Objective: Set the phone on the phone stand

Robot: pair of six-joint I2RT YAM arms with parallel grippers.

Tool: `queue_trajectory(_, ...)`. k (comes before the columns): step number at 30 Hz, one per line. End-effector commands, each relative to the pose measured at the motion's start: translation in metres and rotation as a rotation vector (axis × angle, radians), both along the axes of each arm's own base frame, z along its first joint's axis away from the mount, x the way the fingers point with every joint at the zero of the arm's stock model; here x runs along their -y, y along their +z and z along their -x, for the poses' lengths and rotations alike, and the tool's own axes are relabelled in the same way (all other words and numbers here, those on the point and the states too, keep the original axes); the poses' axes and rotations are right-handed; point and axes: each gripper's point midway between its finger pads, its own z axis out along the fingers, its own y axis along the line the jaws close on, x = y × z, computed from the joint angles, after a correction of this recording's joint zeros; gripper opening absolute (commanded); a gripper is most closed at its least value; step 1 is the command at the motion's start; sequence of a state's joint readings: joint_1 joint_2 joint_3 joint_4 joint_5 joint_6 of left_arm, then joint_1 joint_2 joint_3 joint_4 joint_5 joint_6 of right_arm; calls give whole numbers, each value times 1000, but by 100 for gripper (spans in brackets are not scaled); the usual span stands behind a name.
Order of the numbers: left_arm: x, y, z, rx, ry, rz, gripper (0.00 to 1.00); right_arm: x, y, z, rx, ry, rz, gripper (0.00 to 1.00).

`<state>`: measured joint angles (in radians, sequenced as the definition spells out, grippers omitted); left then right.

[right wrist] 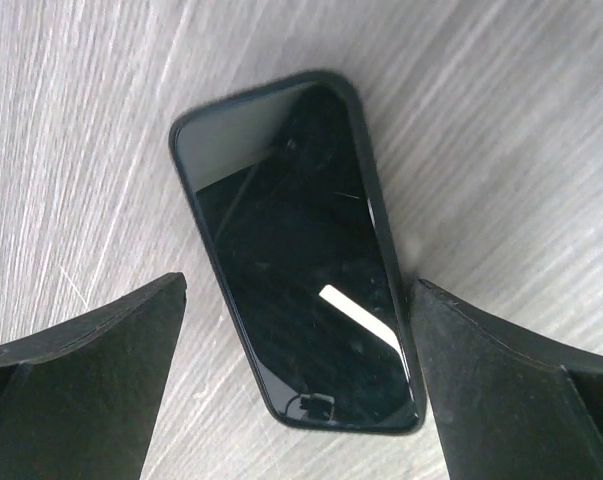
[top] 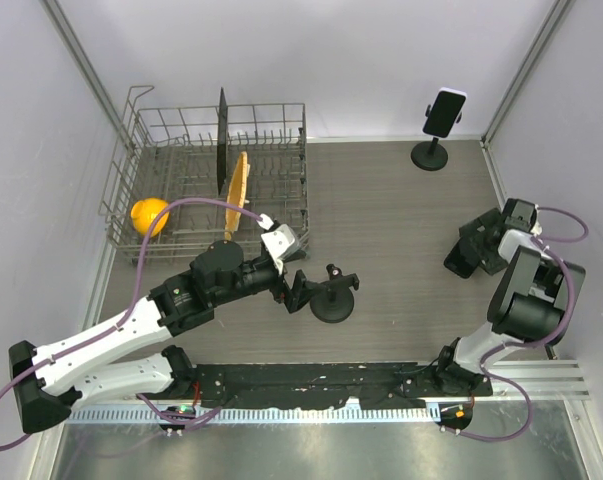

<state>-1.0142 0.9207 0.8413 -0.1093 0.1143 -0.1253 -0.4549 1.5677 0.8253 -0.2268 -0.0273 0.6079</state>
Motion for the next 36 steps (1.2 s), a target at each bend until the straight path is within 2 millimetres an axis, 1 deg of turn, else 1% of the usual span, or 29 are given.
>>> queue_trajectory(1,6,34,8,20,-45,98,89,2,-27,6,-168,-4,12,98)
queue_trajectory(2,6,32,7,17,-45,98,89,0,-30,14,-227,-9,5,98)
queue_trajectory(3,7,32,8,12,-47,100,89,1,-33,16,-257,-6,14,98)
queue_trajectory(4,9,30,7,8,-50,97,89,5,-27,9,-262,-4,40,98)
queue_trajectory(5,10,30,8,1,-55,97,89,-2,-28,11,-299,23,48,99)
queue_trajectory(7,13,27,11,-15,-75,92,89,-3,-27,9,-323,48,83,98)
queue_trajectory(8,14,26,11,-20,-78,91,89,-9,-27,6,-320,78,95,98)
queue_trajectory(11,15,24,10,-22,-75,87,89,-11,-27,6,-343,108,122,98)
queue_trajectory(13,15,23,10,-23,-73,84,89,-11,-27,4,-346,107,115,98)
queue_trajectory(14,14,24,10,-19,-72,84,89,-15,-32,6,-359,114,91,98)
queue_trajectory(17,12,25,7,-5,-57,80,89,-23,-37,6,-375,129,48,98)
queue_trajectory(18,10,26,7,2,-52,80,89,-23,-42,9,-403,128,37,98)
queue_trajectory(19,8,26,6,6,-43,78,89,-23,-40,5,-412,128,38,98)
queue_trajectory(20,7,26,3,11,-27,74,89,-24,-42,11,-446,128,26,98)
queue_trajectory(21,6,26,2,16,-20,74,89,-27,-47,12,-462,129,5,97)
queue_trajectory(22,6,24,1,17,-17,69,89,-29,-47,10,-460,131,-11,95)
queue_trajectory(24,7,25,2,17,-25,65,89,-38,-57,12,-481,148,-61,86)
queue_trajectory(25,8,23,1,15,-26,59,89,-38,-57,10,-486,144,-68,82)
queue_trajectory(27,7,22,0,15,-20,55,89,-39,-60,16,-517,145,-74,80)
queue_trajectory(28,7,20,-1,17,-17,51,89,-39,-61,19,-521,147,-72,79)
queue_trajectory(31,8,18,-2,16,-12,42,89,-37,-55,15,-472,163,-41,66)
queue_trajectory(32,8,17,-3,17,-9,40,89,-36,-53,14,-456,161,-31,56)
queue_trajectory(33,7,16,-4,19,-7,35,89,-36,-50,13,-437,163,-24,50)
queue_trajectory(34,7,16,-5,25,0,30,89,-37,-50,13,-420,167,-21,34)
queue_trajectory(35,6,16,-6,27,5,26,89,-35,-43,10,-396,163,-5,24)
queue_trajectory(36,5,16,-7,33,10,21,89,-34,-40,10,-387,160,-1,16)
